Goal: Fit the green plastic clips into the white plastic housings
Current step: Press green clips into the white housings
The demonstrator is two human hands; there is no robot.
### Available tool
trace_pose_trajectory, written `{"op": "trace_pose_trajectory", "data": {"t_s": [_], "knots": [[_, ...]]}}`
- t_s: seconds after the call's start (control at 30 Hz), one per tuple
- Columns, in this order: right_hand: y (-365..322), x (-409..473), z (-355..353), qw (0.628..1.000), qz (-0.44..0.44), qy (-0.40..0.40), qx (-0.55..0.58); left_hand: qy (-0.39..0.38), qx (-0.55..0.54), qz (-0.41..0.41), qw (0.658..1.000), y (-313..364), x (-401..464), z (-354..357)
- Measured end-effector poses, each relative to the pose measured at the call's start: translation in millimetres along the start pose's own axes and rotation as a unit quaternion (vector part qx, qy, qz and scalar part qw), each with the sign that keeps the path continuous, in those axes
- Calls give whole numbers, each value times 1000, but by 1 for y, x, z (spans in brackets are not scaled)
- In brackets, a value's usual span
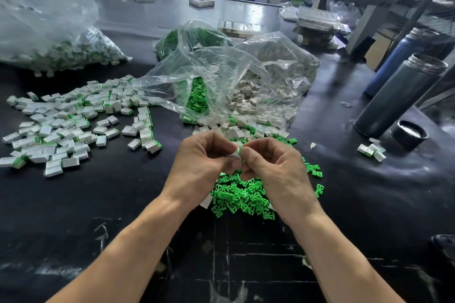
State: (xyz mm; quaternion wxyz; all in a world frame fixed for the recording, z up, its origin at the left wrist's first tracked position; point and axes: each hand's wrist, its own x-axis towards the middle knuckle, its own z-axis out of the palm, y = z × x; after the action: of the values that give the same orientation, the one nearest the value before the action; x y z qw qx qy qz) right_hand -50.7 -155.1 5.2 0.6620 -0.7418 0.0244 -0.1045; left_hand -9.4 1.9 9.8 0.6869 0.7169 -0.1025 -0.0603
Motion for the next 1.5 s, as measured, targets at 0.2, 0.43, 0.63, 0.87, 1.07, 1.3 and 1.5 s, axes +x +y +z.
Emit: {"op": "trace_pose_trajectory", "data": {"t_s": [0.2,0.43,0.63,0.87,1.07,1.3,1.5], "knots": [[0,2,-7,999,3,-10,-42,-17,35,10,999,-1,2,0],[-5,2,-13,956,-110,-19,-271,-17,123,42,991,-2,2,1],[-1,2,-11,974,-78,9,-213,-27,80,26,996,-2,3,2],[1,0,-1,994,-45,34,-91,-4,-16,5,1000,-3,3,2],[1,-3,3,996,-44,32,-70,16,-37,-7,999,-3,2,3],[0,-3,-3,994,-36,-5,-99,-9,12,14,1000,3,2,-1],[5,-4,-1,988,-62,2,-138,-16,18,21,999,5,1,-2]]}}
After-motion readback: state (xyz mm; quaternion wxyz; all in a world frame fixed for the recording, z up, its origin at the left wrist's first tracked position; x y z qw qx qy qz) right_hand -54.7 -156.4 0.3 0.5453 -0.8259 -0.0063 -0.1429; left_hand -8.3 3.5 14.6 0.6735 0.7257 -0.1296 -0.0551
